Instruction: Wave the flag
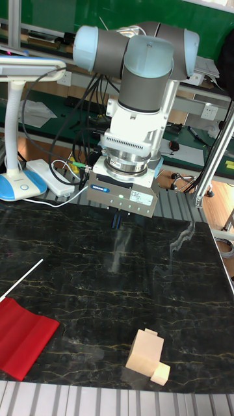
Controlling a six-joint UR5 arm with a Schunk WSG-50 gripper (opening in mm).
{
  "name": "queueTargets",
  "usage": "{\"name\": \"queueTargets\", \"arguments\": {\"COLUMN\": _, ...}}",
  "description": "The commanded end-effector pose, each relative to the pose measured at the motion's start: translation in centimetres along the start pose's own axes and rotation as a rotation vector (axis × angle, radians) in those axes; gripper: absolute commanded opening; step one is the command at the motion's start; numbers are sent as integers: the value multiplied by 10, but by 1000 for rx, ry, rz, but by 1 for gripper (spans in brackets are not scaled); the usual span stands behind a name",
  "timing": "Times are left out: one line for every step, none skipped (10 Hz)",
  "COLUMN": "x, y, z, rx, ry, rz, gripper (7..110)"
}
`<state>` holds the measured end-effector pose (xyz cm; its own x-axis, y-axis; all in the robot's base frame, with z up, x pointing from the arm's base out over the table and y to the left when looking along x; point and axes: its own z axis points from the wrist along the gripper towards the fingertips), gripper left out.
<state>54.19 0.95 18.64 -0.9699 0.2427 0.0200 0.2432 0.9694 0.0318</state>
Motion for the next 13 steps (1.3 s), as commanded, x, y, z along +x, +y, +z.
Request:
{"name": "queueTargets", "arguments": {"x": 3, "y": 5, "z": -1, "rx": -21, "ry": 14, "rz": 31, "gripper": 7}}
{"name": "queueTargets", "arguments": {"x": 3, "y": 5, "z": -1, "rx": -20, "ry": 14, "rz": 40, "gripper": 7}}
{"name": "queueTargets", "arguments": {"x": 3, "y": 6, "z": -1, "rx": -27, "ry": 12, "rz": 42, "gripper": 7}}
{"name": "queueTargets", "arguments": {"x": -5, "y": 3, "z": -1, "rx": -38, "ry": 12, "rz": 42, "gripper": 7}}
{"name": "queueTargets", "arguments": {"x": -16, "y": -2, "z": -3, "rx": -49, "ry": 15, "rz": 38, "gripper": 7}}
{"name": "queueTargets", "arguments": {"x": -30, "y": -9, "z": -6, "rx": -51, "ry": 19, "rz": 34, "gripper": 7}}
{"name": "queueTargets", "arguments": {"x": -43, "y": -14, "z": -10, "rx": -56, "ry": 25, "rz": 33, "gripper": 7}}
{"name": "queueTargets", "arguments": {"x": -55, "y": -19, "z": -16, "rx": -63, "ry": 31, "rz": 29, "gripper": 7}}
{"name": "queueTargets", "arguments": {"x": -69, "y": -25, "z": -21, "rx": -65, "ry": 38, "rz": 19, "gripper": 7}}
{"name": "queueTargets", "arguments": {"x": -85, "y": -35, "z": -23, "rx": -55, "ry": 45, "rz": 10, "gripper": 7}}
{"name": "queueTargets", "arguments": {"x": -96, "y": -45, "z": -21, "rx": -40, "ry": 39, "rz": 3, "gripper": 7}}
{"name": "queueTargets", "arguments": {"x": -106, "y": -48, "z": -12, "rx": -21, "ry": 14, "rz": 10, "gripper": 7}}
{"name": "queueTargets", "arguments": {"x": -114, "y": -41, "z": -2, "rx": -34, "ry": -8, "rz": 23, "gripper": 7}}
